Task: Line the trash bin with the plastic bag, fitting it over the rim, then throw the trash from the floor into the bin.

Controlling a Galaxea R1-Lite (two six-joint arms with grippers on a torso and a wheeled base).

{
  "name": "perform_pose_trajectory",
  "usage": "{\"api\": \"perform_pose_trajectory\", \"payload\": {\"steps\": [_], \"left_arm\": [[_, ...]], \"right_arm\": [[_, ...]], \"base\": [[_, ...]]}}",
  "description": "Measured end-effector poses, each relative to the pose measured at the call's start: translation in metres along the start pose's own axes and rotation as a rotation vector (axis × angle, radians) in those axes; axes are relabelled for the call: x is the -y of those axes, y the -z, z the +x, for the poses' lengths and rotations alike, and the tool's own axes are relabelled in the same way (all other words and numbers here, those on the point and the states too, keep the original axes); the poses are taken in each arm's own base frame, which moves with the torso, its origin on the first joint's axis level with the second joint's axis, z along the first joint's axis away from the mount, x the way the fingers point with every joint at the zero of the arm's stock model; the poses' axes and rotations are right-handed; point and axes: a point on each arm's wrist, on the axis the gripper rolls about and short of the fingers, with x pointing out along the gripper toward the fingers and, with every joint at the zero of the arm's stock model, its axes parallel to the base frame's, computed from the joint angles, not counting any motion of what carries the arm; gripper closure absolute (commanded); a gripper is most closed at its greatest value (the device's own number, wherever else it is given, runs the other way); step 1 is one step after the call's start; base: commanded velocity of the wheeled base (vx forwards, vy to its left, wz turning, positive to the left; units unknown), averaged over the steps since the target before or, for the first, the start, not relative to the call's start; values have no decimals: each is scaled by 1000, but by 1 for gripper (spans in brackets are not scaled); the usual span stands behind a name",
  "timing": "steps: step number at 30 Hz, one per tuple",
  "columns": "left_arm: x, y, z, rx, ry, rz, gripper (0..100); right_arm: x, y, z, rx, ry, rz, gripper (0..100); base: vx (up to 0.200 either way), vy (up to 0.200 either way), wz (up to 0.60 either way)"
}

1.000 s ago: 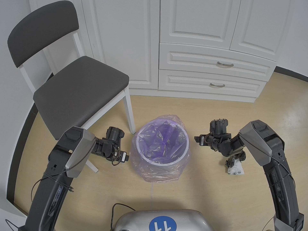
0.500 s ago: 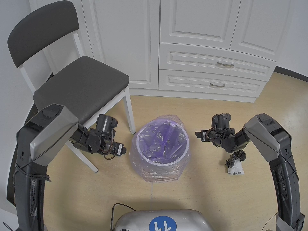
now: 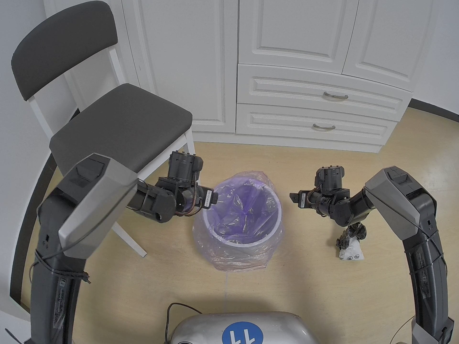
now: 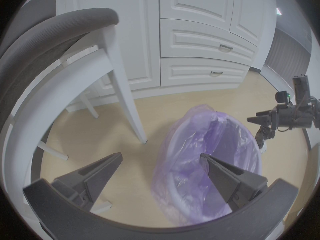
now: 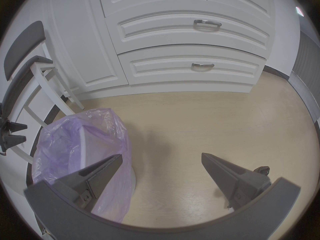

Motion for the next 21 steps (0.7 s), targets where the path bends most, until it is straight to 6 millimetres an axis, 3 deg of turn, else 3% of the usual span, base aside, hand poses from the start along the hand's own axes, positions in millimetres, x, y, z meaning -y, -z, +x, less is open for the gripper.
{"api": "perform_pose_trajectory", "payload": {"steps": [9,15,21], "left_arm": [[19,6,40,58,-13,-36,0],[20,16,52,51,-20,-41,0],[13,14,59,68,-39,-88,0]], "right_arm": [[-3,-4,-1,28,-8,16,0],[-11,-7,-7,70,-28,21,0],[-16,-8,-12,74,-38,17,0]], "base": [[0,0,0],[0,0,0],[0,0,0]]}}
